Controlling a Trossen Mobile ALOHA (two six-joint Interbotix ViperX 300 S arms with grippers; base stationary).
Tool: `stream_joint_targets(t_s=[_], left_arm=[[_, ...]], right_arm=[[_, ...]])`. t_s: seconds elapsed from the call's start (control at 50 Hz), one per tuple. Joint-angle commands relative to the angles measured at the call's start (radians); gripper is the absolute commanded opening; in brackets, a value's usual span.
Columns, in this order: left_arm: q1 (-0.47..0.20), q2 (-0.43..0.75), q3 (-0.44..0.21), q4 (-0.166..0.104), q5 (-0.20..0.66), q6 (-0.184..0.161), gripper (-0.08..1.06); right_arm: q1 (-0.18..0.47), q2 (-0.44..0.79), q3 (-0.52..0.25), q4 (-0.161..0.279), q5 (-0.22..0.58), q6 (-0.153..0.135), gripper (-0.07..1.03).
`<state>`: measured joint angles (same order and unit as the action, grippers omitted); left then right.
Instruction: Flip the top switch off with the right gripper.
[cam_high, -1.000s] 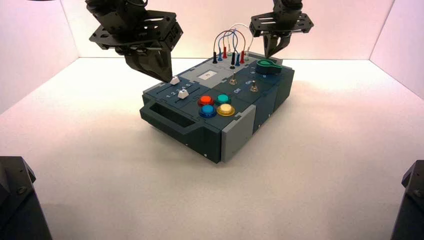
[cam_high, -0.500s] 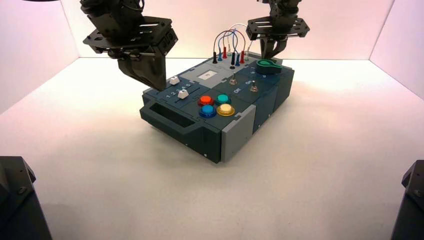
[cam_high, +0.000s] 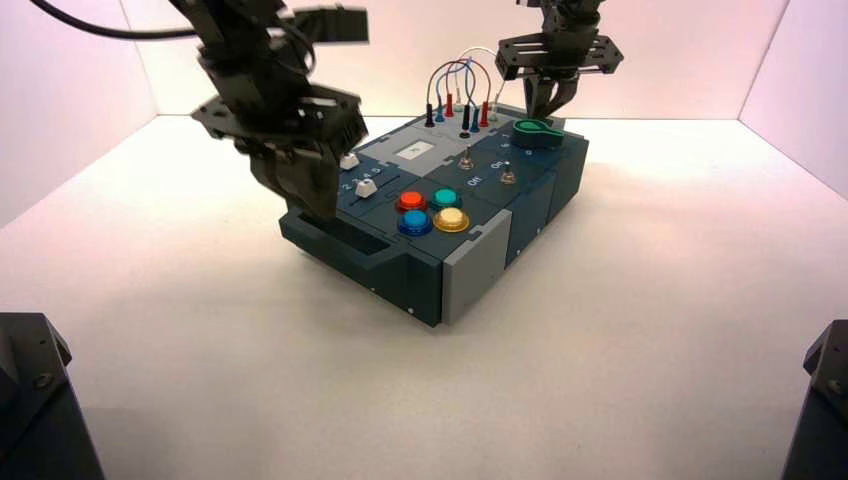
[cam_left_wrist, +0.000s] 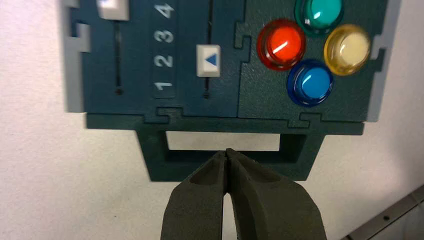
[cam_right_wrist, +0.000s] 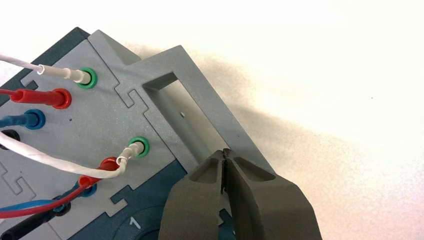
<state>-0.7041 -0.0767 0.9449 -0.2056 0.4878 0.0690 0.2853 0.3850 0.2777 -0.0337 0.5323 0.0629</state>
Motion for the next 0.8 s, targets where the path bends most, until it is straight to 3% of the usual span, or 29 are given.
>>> stream_joint_targets(t_s=[0.02, 0.24, 0.68, 0.8], left_arm=[[-0.014, 0.017, -0.034, 0.005, 0.003, 0.014, -0.03], [-0.014, 0.055, -0.044, 0.034, 0.002, 0.018, -0.03], [-0.003, 0.112, -0.048, 0.057, -0.002, 0.025, -0.03], [0.031, 0.115, -0.046, 0.074, -0.005, 0.029, -0.03]], right_arm=[[0.005, -0.028, 0.0, 0.003, 0.02, 0.0, -0.02], [0.006, -0.049, 0.012, 0.005, 0.029, -0.002, -0.02], [0.006, -0.066, 0.078, 0.008, 0.032, 0.002, -0.02], [0.008, -0.071, 0.11, 0.014, 0.032, 0.002, -0.02]])
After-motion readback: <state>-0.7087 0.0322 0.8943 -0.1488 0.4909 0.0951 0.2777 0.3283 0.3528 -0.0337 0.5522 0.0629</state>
